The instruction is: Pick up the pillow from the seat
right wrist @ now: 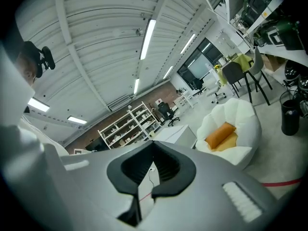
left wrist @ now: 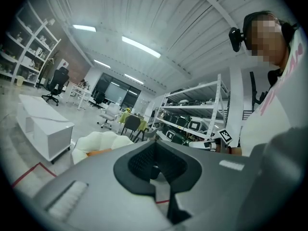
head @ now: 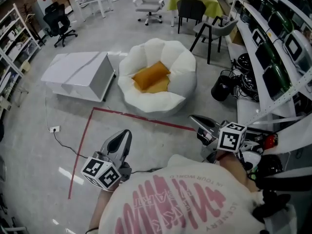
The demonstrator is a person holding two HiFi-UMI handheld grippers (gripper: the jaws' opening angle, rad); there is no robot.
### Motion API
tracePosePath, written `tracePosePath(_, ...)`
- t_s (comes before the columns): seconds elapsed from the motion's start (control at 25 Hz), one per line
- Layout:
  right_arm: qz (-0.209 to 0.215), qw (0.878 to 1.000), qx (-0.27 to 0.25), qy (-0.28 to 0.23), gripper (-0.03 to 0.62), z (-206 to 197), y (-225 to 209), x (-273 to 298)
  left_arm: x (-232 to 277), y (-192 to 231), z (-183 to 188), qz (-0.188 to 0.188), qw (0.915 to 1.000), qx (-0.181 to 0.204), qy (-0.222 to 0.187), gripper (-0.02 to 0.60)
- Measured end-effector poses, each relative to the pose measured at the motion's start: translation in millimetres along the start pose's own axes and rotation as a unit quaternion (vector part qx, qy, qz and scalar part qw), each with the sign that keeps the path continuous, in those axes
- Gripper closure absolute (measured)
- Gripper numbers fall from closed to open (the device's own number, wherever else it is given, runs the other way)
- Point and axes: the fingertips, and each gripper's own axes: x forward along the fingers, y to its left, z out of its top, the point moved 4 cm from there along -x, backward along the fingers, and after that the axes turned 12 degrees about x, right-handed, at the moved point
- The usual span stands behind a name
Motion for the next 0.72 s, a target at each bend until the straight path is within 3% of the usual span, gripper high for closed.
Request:
tracePosePath(0.36,-0.025,1.000,0.019,0.001,0.589,19,-27,5,38,16,-7,-0.018,0.9996,-0.014,0.017,0.569)
tracePosePath(0.52,-0.030,1.000,0.001,-0.006,0.589,46,-46,16,62,29,-2,-0.016,0.9997,-0.011,0.016,0.569)
tracePosePath(0.72,-0.021,1.000,0.017,-0.011,0.589,82,-73,40,93,54,-1,-0.006,0.9998,-0.012,0.015,0.569)
